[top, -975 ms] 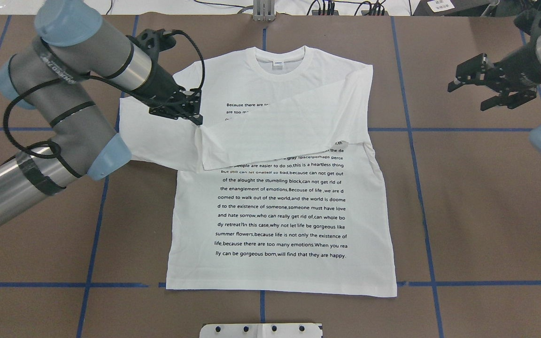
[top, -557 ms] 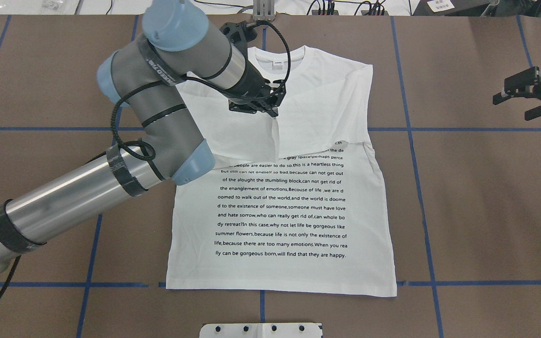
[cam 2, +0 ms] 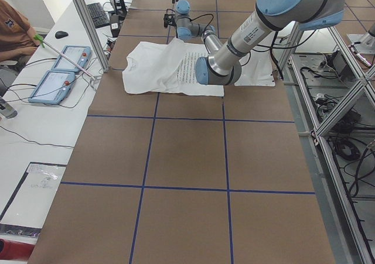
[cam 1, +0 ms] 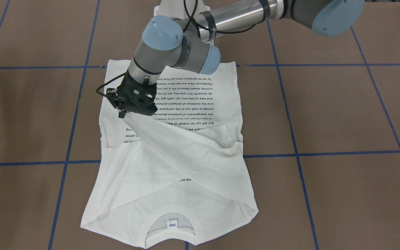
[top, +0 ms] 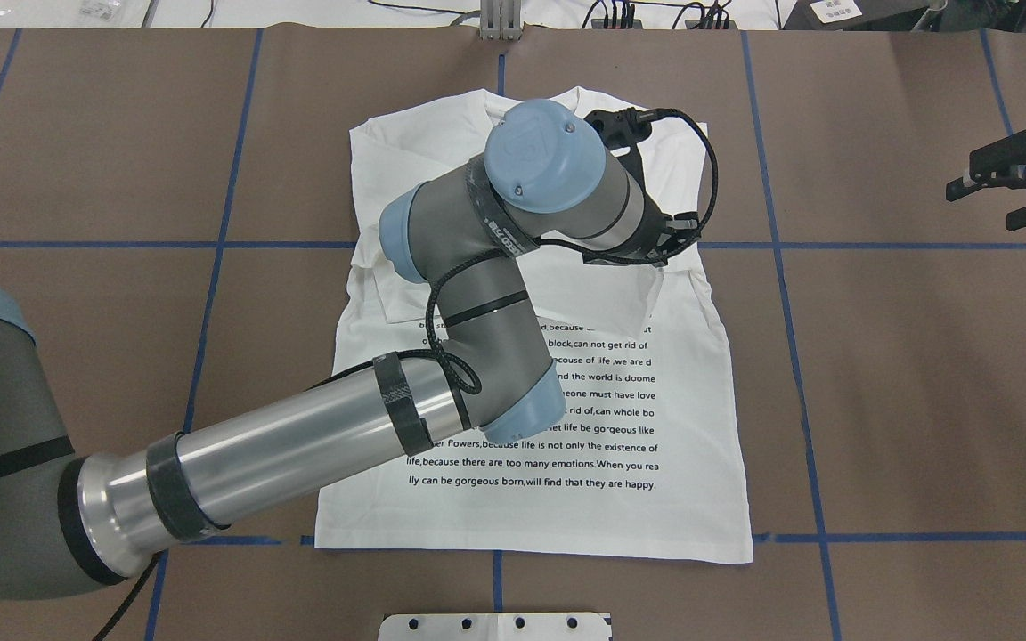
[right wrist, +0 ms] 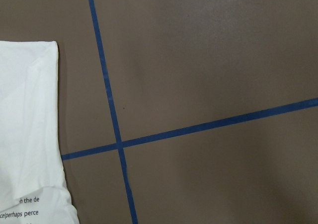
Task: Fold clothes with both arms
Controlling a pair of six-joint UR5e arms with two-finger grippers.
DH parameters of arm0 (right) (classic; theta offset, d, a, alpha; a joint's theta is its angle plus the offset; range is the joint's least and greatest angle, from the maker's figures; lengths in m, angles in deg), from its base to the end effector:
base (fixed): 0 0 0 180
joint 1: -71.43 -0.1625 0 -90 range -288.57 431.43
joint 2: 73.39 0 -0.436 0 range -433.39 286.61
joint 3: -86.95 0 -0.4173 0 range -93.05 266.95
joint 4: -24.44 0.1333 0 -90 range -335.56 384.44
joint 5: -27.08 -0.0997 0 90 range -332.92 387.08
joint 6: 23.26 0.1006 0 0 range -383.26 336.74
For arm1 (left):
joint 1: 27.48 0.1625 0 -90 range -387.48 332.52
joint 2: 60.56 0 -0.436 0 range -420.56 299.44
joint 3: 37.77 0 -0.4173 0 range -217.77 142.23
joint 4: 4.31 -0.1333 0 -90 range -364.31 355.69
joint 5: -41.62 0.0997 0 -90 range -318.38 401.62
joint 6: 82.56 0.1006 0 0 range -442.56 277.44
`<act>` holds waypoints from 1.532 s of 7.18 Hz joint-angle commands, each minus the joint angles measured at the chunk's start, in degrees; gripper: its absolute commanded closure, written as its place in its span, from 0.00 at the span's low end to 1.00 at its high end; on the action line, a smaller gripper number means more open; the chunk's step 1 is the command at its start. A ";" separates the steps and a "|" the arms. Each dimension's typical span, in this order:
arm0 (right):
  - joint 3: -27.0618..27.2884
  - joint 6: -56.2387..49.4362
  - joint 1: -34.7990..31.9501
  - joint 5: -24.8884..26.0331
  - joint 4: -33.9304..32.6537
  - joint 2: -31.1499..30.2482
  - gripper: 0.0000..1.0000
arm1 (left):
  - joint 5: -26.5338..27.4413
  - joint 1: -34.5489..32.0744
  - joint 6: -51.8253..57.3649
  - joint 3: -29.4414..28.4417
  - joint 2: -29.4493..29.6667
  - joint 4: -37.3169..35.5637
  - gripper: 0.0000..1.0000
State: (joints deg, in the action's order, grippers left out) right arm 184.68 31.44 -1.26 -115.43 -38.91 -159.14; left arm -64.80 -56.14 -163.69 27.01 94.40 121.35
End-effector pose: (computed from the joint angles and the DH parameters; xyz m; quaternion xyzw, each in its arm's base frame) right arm -0.1146 -0.5473 0.4963 -0.0054 -0.5121 0.1327 0.8486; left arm 0.6819 -0.4922 0.0081 0.0877 0.6094 -0.0485 0.7865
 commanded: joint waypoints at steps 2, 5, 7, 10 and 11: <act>1.23 0.15 -0.08 -0.05 -0.02 -0.46 0.00 | 5.25 3.61 -0.61 -7.17 4.54 3.87 1.00; 1.14 0.15 0.01 -0.05 -0.02 -0.38 0.00 | 7.45 4.14 -1.83 -9.84 5.69 6.08 1.00; 1.14 0.41 0.01 -0.05 -0.02 -0.38 0.00 | 9.82 4.31 -2.80 -13.17 7.45 8.35 0.81; 1.23 1.03 0.10 -0.05 -0.02 -0.29 0.00 | 9.83 4.40 -9.21 -13.10 7.81 10.30 0.14; 1.41 1.46 0.10 0.04 0.06 -0.29 0.00 | 9.22 4.14 -10.09 -9.36 7.11 9.26 0.15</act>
State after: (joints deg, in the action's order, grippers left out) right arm 185.94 32.50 -1.18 -115.46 -38.91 -159.47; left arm -55.15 -51.79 -172.19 14.74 101.94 131.29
